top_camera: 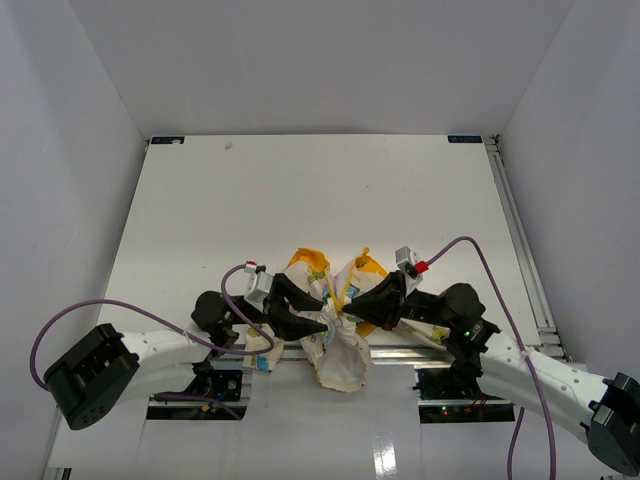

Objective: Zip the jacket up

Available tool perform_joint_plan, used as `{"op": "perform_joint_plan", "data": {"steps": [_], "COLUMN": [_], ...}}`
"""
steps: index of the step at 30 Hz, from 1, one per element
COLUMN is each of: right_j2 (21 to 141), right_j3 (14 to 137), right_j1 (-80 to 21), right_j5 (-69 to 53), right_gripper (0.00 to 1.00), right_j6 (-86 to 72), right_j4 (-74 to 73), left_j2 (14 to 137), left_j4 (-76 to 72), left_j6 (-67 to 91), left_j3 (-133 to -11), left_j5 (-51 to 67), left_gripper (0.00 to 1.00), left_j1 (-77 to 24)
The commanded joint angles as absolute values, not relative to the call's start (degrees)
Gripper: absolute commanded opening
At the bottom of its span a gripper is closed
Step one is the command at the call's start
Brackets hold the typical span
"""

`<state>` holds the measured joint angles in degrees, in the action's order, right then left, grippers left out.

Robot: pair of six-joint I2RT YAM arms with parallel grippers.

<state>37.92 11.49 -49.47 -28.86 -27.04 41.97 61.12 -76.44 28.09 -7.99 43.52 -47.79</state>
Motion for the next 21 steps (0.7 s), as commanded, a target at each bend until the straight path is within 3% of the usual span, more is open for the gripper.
{"op": "perform_joint_plan", "data": {"steps": [1, 7, 18, 21], "right_j2": [38.5, 38.8, 39.7, 39.3], "right_j3": [12.1, 11.4, 11.3, 11.2], "right_j1": [-49.3, -49.3, -49.3, -49.3], "right_j5": [-28.9, -28.7, -28.4, -27.9], "right_gripper": [0.08, 0.08, 0.08, 0.08], "right_j6": [-27.6, -27.9, -28.1, -27.8], "right_j4": [47.0, 48.2, 49.1, 48.7], "left_j2": [60.1, 59.5, 61.9, 60.5], "left_j4": [-91.4, -81.7, -71.0, -66.9], "left_j6": [28.3, 27.1, 25.2, 23.6], "left_j3": [-9.9, -13.3, -17.8, -18.2], "left_j5": [41.9, 41.7, 43.2, 42.4], "left_gripper": [0.59, 0.62, 0.51, 0.52], "left_j1": [-47.8, -47.9, -47.9, -47.9]}}
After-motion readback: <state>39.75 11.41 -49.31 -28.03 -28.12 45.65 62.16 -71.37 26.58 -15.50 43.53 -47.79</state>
